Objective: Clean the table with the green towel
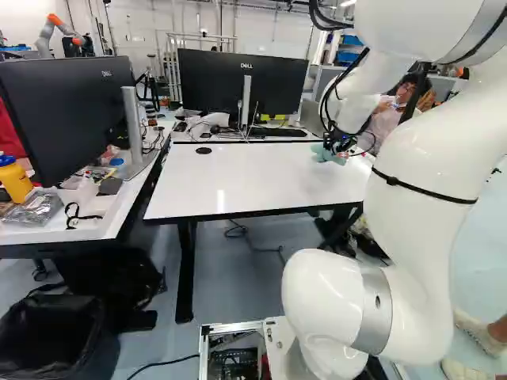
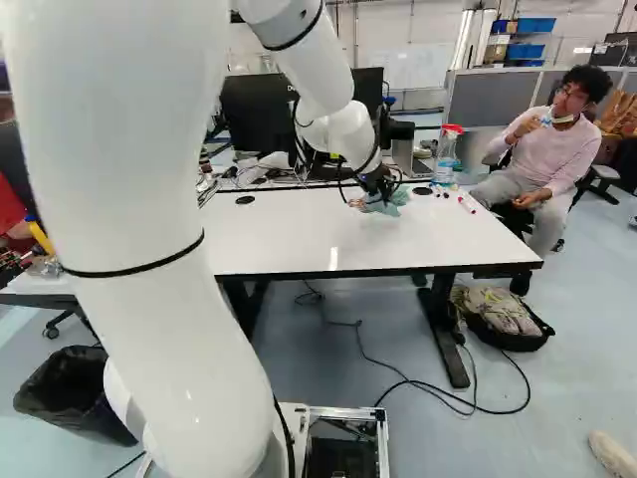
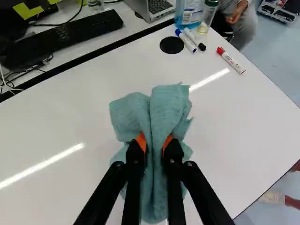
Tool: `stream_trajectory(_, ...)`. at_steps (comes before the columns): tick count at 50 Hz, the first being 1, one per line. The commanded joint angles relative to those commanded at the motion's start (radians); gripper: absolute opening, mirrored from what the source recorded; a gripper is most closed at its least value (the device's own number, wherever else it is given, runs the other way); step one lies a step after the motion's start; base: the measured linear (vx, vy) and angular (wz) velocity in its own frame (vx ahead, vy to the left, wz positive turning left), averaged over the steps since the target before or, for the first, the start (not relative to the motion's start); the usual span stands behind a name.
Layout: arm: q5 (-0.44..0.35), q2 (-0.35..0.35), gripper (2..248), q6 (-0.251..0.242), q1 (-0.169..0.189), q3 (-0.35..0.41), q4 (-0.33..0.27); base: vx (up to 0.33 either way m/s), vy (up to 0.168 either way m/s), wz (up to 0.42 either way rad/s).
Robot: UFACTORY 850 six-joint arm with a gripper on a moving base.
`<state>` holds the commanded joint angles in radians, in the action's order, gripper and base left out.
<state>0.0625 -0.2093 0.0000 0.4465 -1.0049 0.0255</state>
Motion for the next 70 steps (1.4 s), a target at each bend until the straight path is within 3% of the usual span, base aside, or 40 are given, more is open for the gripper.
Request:
stream_trajectory(51,-0.185,-0.171,55,0.000,0.051,-0.074,0.000,0.000,0.000,0.000)
stream_trajectory(70,-0.189,-0.217,55,0.000,0.051,-0.083,0.000,0.000,0.000,0.000)
